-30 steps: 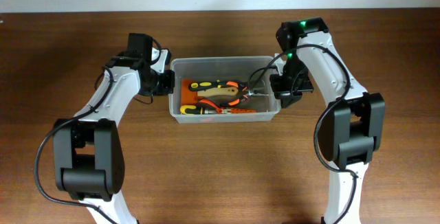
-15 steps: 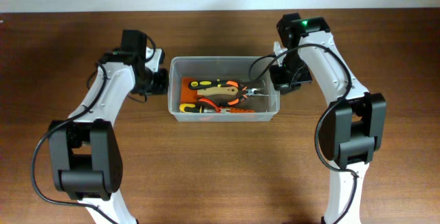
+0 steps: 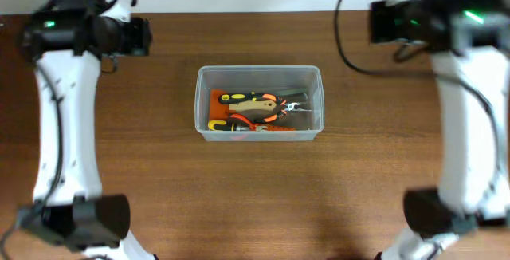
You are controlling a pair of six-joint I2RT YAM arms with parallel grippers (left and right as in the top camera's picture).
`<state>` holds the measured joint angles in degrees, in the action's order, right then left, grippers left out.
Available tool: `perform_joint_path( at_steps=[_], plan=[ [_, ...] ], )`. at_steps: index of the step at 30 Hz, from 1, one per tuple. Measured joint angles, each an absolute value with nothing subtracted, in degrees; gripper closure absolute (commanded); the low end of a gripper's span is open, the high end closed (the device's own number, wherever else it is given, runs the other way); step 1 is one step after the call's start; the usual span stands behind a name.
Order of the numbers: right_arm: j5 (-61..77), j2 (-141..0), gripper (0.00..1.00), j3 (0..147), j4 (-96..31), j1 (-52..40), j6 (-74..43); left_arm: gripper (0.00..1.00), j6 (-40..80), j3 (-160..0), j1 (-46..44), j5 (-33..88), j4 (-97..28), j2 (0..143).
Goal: Pack container
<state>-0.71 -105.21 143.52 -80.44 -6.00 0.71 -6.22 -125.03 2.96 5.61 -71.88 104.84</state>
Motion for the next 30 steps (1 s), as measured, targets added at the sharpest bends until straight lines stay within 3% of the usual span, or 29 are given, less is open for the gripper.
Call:
perform_joint_path(
  at_steps=[3, 5, 9, 11, 14, 30],
  plan=[
    [-1.10, -97.51, 0.92, 145.71, -80.51, -6.04, 1.32, 0.33, -7.99, -127.17, 2.92, 2.52, -73.76, 99.70],
    [-1.28, -92.90, 0.91, 146.15, -80.66, -6.04, 1.48, 0.01, -8.75, -127.44, 2.92, 0.34, -74.04, 95.85],
    [-1.39, -86.37, 0.81, 146.21, -82.06, -6.04, 1.56, 0.01, -9.28, -127.63, 2.92, -3.27, -74.19, 88.92],
    [-1.52, -83.50, 0.66, 146.19, -83.50, -6.04, 1.48, 0.01, -9.45, -127.81, 2.92, -4.38, -74.17, 85.91],
    [-1.72, -79.83, 0.01, 146.15, -85.47, -6.04, 1.65, 0.01, -9.47, -127.92, 2.92, -5.28, -74.22, 82.56],
    [-1.72, -70.98, 0.01, 146.15, -90.24, -6.04, 1.74, 0.01, -9.47, -128.11, 2.92, -5.85, -77.21, 81.32]
  ],
)
